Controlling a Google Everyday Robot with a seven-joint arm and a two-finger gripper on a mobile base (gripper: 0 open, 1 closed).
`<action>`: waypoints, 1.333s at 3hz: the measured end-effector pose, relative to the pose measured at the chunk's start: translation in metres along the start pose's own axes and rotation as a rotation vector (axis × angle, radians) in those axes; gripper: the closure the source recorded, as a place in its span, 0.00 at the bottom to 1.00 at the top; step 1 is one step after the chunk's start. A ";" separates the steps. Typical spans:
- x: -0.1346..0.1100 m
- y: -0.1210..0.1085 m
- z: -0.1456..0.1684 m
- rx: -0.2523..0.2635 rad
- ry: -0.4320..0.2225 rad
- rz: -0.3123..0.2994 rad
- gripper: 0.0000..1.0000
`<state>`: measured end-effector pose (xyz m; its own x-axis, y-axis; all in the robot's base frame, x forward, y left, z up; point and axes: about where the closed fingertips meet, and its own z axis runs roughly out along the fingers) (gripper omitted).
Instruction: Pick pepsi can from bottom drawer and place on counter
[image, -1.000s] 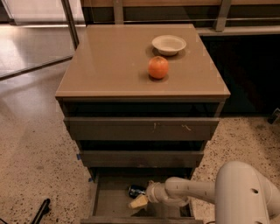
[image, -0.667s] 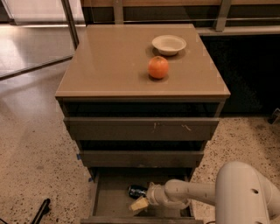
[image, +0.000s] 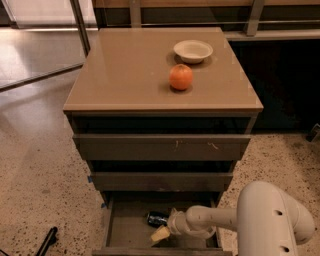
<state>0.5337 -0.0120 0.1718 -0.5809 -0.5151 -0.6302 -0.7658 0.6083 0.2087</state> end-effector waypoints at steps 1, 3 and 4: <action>0.004 -0.006 0.005 0.012 0.012 -0.008 0.00; 0.012 -0.024 0.019 0.047 -0.002 0.054 0.00; 0.015 -0.030 0.030 0.047 -0.013 0.093 0.00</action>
Offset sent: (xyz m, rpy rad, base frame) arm 0.0164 -0.0154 -0.0262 -0.0371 -0.0062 -0.0764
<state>0.5559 -0.0196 0.1334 -0.6453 -0.4474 -0.6192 -0.6946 0.6811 0.2317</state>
